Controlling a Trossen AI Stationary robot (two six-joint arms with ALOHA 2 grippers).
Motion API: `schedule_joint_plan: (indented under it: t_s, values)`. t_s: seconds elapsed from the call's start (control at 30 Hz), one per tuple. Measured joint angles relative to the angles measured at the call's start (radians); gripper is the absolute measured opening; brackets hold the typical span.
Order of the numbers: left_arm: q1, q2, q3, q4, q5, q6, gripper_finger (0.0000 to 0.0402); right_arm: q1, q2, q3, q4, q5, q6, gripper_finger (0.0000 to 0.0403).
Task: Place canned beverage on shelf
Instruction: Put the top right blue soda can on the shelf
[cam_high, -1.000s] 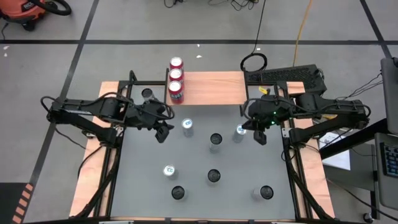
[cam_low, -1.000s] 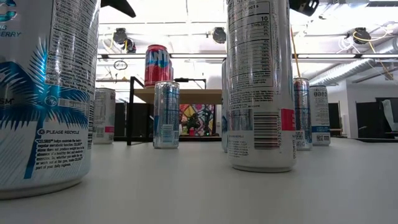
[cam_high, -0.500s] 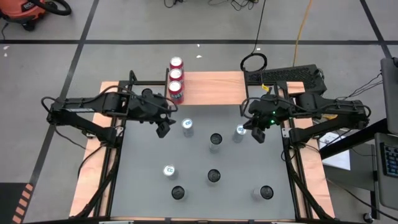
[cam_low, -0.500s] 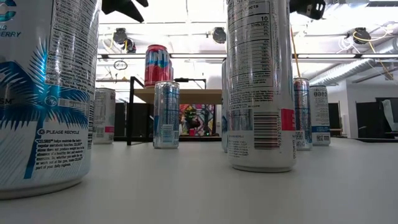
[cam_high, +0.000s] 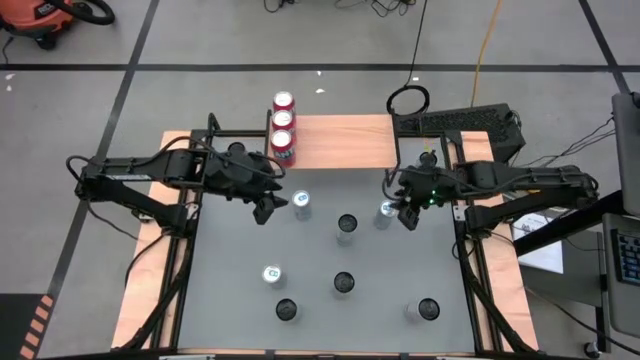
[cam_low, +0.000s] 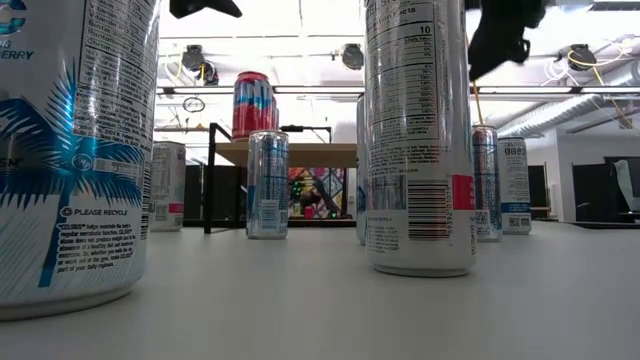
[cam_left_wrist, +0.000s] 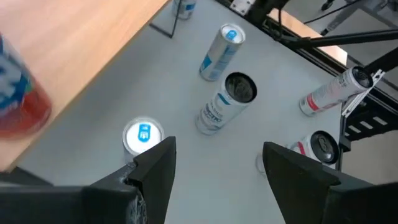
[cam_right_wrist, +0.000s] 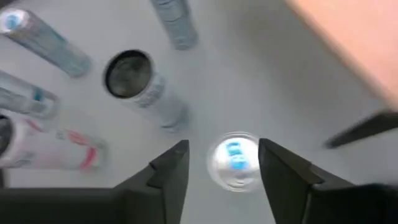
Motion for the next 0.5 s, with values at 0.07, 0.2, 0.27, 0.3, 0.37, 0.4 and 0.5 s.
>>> schedule_joint_plan:
  t_s: [0.07,0.2,0.27,0.3,0.37,0.4,0.5]
  values:
    - [0.0,0.0,0.0,-0.014,0.0,-0.03,0.0239,0.002,-0.017,-0.061,0.094,-0.028,0.024,0.0179]
    - [0.0,0.0,0.0,-0.027,0.0,-0.038,0.0239,0.002,-0.031,-0.115,0.176,-0.044,0.009,0.0211]
    - [0.0,0.0,0.0,-0.031,-0.003,-0.011,0.0239,-0.002,-0.031,-0.115,0.191,-0.044,-0.03,0.0235]
    - [0.0,0.0,0.0,-0.031,-0.009,0.01,0.0239,-0.005,-0.031,-0.112,0.19,-0.044,-0.051,0.0248]
    - [0.0,0.0,0.0,-0.031,-0.028,0.053,0.0239,-0.006,-0.029,-0.11,0.186,-0.044,-0.078,0.0275]
    - [0.0,0.0,0.0,-0.03,-0.04,0.075,0.0239,-0.006,-0.028,-0.11,0.167,-0.043,-0.095,0.0288]
    - [0.008,0.002,0.0,-0.03,-0.053,0.14,0.0239,-0.006,-0.011,-0.11,0.113,-0.013,-0.131,0.0318]
